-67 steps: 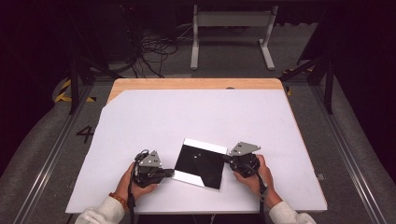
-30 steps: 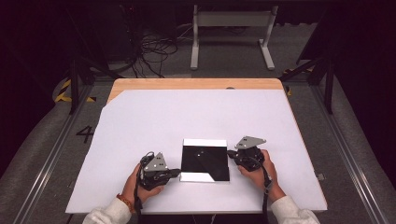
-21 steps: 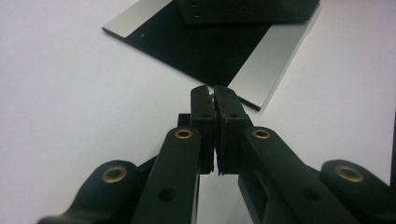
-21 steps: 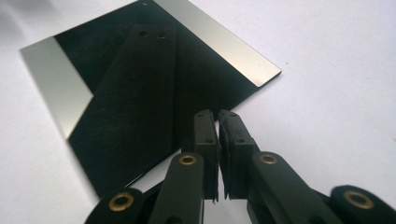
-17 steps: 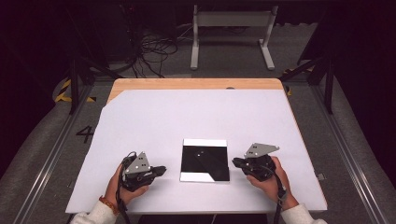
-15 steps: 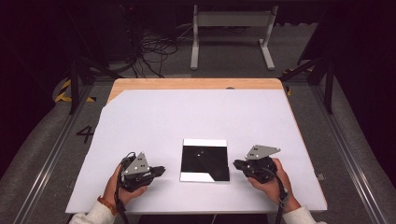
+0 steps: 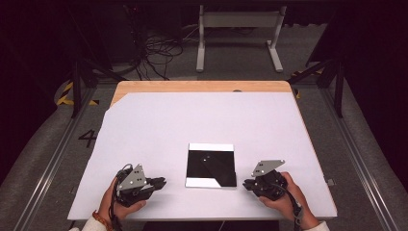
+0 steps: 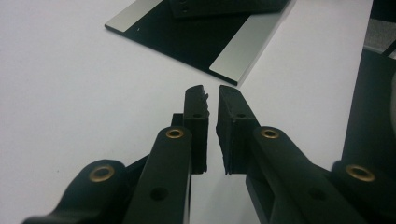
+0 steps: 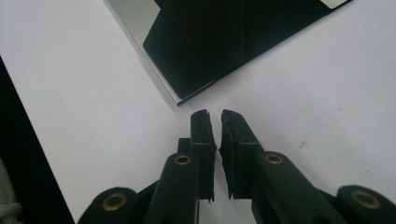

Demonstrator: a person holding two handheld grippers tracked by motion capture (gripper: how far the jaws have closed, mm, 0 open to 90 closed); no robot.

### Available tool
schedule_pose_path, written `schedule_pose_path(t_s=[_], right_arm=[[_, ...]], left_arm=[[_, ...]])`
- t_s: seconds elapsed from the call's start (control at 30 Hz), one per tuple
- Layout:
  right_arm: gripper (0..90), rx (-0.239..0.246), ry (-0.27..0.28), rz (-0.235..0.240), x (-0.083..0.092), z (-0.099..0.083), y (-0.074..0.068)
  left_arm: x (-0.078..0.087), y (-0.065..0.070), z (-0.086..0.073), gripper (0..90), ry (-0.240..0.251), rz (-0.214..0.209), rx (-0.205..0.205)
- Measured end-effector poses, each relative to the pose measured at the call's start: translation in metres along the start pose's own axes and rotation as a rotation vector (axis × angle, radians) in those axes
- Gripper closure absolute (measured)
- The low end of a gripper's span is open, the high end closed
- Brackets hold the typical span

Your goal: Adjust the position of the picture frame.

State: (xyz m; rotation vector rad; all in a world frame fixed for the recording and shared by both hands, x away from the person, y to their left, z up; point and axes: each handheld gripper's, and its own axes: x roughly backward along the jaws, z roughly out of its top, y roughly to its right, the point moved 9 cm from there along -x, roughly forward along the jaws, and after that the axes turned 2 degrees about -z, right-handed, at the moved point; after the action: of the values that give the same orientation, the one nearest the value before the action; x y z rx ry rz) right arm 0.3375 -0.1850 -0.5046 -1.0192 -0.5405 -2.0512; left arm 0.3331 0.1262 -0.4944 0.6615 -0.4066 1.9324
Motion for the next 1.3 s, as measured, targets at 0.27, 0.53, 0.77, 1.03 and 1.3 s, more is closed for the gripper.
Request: schedule_pose_path(t_s=[0.27,0.53,0.77,1.03,1.3], right_arm=[[81.4,0.065,-0.065,0.02,-0.003,0.007,-0.008],[80.8,0.079,-0.138,0.03,-0.009,0.009,-0.011],[80.6,0.108,-0.181,0.033,-0.015,0.009,-0.015],[82.0,0.122,-0.206,0.022,-0.02,0.016,-0.017],[81.8,0.052,-0.148,0.045,-0.019,0.015,-0.015]], left_arm=[[-0.005,-0.009,-0.003,78.7,-0.008,-0.006,0.012],[-0.015,-0.014,-0.007,73.9,-0.031,-0.033,0.018],[-0.02,-0.009,-0.01,72.5,-0.053,-0.038,0.014],[-0.021,-0.008,-0.009,71.9,-0.052,-0.043,0.021],[-0.023,-0.007,-0.01,71.5,-0.056,-0.052,0.025]])
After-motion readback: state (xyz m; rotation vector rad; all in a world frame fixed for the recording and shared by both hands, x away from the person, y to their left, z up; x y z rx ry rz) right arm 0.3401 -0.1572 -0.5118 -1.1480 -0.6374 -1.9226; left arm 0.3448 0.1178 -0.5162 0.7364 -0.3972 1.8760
